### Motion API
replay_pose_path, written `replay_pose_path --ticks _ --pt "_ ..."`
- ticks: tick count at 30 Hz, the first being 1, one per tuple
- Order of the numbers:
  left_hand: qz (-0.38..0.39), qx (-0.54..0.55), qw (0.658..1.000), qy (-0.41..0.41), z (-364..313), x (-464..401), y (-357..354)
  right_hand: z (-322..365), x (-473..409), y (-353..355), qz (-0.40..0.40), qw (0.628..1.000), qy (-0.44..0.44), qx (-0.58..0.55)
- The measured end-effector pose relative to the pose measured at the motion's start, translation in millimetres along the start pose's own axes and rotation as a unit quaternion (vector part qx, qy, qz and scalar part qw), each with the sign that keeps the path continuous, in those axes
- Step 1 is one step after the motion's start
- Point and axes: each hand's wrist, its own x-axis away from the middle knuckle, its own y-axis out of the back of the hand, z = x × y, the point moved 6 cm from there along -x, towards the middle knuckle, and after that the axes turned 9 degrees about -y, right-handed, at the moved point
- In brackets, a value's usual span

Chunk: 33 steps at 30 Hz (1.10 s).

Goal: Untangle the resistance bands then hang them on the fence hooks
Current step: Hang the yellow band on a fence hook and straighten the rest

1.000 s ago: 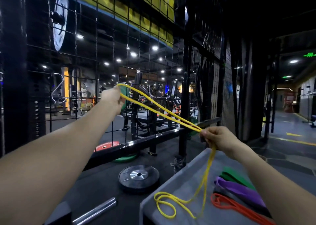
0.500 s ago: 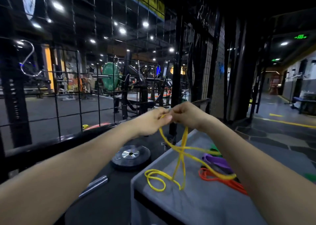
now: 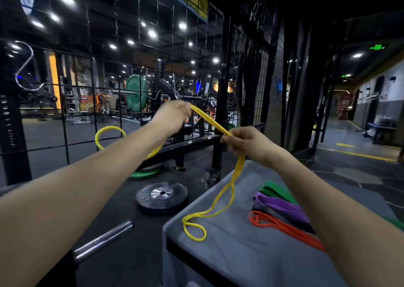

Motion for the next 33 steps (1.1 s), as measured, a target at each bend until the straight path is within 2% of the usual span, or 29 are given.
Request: replay_pose_path --ticks 5,11,15,19,24,26,29,33 --pt "-0.096 0.064 0.992 0.050 15.5 -7.8 36.9 -9.7 5.5 24.4 -0.052 0.998 -0.003 0.046" --pt "-0.103 0.127 0.981 0.105 38.0 -3.8 25.8 6.5 6.7 35.1 -0.065 0.988 -0.007 0.138" --pt "-0.115 0.171 0.968 0.140 48.9 -3.0 20.7 12.2 17.9 42.1 -0.017 0.987 -0.010 0.159" --pt "-0.116 0.156 0.970 0.149 47.5 -5.2 13.5 11.1 21.9 46.9 -0.035 0.977 -0.004 0.210" --pt "-0.121 0.175 0.961 0.176 51.8 -5.5 9.5 -0.6 28.3 51.1 -0.035 0.987 -0.044 0.151" --pt "-0.125 0.186 0.956 0.187 51.8 -4.5 8.7 -4.5 30.3 50.3 -0.013 0.995 -0.078 0.062" --pt "-0.133 0.191 0.953 0.192 56.4 -2.5 9.3 -16.1 32.8 47.4 0.029 0.988 -0.140 -0.066" --pt "-0.135 0.178 0.955 0.193 65.8 1.2 6.9 -30.3 37.6 42.2 0.068 0.982 -0.173 -0.039"
